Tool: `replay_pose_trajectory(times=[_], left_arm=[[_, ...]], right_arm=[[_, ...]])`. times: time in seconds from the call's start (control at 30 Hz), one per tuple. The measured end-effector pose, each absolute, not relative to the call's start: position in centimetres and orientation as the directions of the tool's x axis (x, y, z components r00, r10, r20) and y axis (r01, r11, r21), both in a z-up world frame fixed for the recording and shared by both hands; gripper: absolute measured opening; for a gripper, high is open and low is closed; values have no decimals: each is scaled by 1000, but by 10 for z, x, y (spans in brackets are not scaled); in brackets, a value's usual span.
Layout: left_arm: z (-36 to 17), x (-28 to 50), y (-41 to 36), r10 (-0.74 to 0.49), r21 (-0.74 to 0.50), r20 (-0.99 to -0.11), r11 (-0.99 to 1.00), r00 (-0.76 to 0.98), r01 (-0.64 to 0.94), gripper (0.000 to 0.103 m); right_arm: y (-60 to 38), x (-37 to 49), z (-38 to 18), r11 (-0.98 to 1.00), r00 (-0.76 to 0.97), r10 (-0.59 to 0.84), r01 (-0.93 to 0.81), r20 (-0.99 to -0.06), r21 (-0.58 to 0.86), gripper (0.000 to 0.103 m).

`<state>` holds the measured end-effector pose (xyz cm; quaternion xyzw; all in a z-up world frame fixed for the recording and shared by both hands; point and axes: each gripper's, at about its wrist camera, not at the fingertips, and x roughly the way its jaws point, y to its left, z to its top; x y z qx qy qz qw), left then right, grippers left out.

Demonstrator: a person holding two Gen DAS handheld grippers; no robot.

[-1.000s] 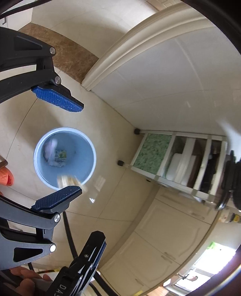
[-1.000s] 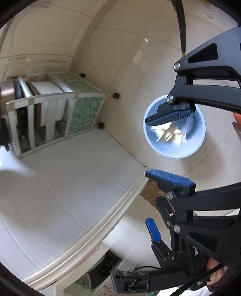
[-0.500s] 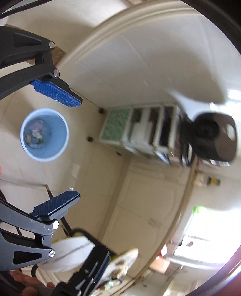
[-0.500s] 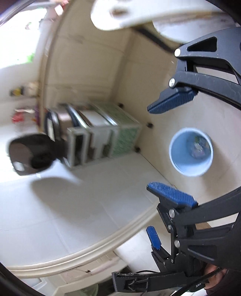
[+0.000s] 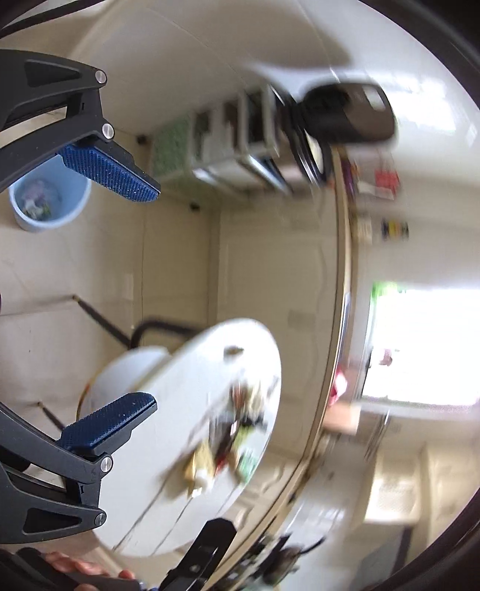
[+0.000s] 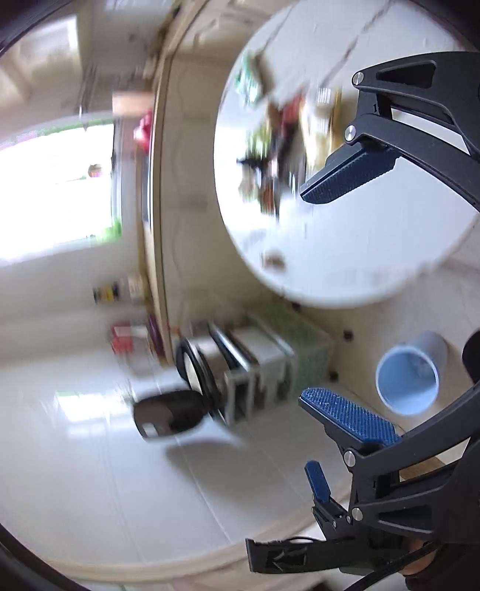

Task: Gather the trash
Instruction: 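Move both tools back to the table toward the yellow packet, then grasp the yellow packet with the left tool while the right tool grasps a white cup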

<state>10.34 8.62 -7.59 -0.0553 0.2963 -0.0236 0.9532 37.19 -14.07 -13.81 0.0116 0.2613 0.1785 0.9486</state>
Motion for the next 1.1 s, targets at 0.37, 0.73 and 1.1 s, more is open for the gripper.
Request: replay_pose_trajectory(times=[0.37, 0.73, 1.1], left_arm=[[-73, 196, -28, -256, -86, -612, 962, 748, 258, 101], [-101, 263, -79, -236, -38, -657, 959, 716, 281, 101], [-109, 288, -93, -274, -45, -676, 942, 684, 333, 101]], right_arm=[[-268, 416, -155, 980, 777, 191, -184, -600, 75, 102], [-266, 490, -211, 960, 641, 214, -279, -737, 36, 74], [-272, 506, -223, 940, 604, 260, -335, -753, 55, 42]])
